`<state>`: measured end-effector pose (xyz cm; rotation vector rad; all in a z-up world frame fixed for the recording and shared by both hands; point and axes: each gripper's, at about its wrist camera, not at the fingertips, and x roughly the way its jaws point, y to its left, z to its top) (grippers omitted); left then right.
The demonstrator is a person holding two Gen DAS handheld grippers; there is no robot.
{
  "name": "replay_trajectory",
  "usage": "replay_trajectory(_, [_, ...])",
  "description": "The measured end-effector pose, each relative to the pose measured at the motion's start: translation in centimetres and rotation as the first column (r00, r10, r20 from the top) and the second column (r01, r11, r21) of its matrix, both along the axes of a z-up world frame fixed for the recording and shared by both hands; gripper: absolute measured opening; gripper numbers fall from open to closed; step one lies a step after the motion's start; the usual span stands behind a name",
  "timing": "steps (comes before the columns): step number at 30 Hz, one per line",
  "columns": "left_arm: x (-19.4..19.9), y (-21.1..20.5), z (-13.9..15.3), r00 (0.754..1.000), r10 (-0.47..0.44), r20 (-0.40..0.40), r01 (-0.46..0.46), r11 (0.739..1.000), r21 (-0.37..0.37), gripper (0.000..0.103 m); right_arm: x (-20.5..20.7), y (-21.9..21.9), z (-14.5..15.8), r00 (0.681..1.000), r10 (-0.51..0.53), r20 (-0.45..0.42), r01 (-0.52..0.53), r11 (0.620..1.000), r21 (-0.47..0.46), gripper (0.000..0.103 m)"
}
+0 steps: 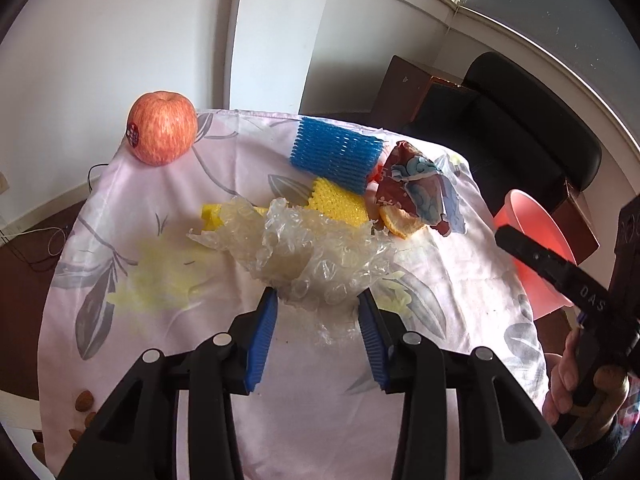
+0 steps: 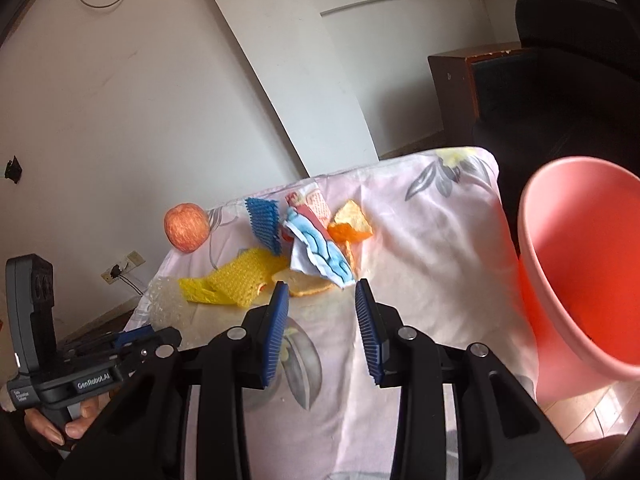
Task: Collect trash
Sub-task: 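Grasp the blue-and-white patterned paper with the right tool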
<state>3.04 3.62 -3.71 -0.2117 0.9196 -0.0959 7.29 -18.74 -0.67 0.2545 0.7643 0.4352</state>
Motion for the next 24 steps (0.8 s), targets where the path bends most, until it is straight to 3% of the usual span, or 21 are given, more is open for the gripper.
replay_trajectory(8, [-0.1, 1.0, 0.0, 1.000, -0.001, 0.013, 0.002, 0.999, -0.036, 0.040, 4.2, 3.7, 1.5, 0.996, 0.067, 0.060, -0.062, 0.995, -0.082, 0.035])
replay_trajectory(14, [-0.3, 1.4, 0.5, 0.999, -0.012, 0.037, 0.014, 0.999, -0.052, 0.040, 6.7, 5.6, -0.1, 0.997, 0.079, 0.017, -0.075, 0.986, -0.146, 0.035])
replay_trajectory(18, [-0.5, 1.5, 1.0, 0.998, -0.018, 0.052, 0.021, 0.998, -0.056, 0.040, 7.0, 5.1, -1.3, 0.998, 0.062, -0.022, -0.064, 0.990, -0.125, 0.035])
replay_trajectory(21, [-0.6, 1.5, 1.3, 0.998, -0.022, 0.060, 0.025, 0.998, -0.060, 0.040, 6.5, 4.5, -1.5, 0.998, 0.057, -0.026, -0.060, 0.992, -0.111, 0.019])
replay_trajectory(24, [-0.8, 1.2, 1.5, 0.997, -0.032, 0.070, 0.036, 0.998, -0.058, 0.040, 5.7, 3.8, -1.2, 0.998, 0.057, -0.016, -0.059, 0.994, -0.096, 0.012])
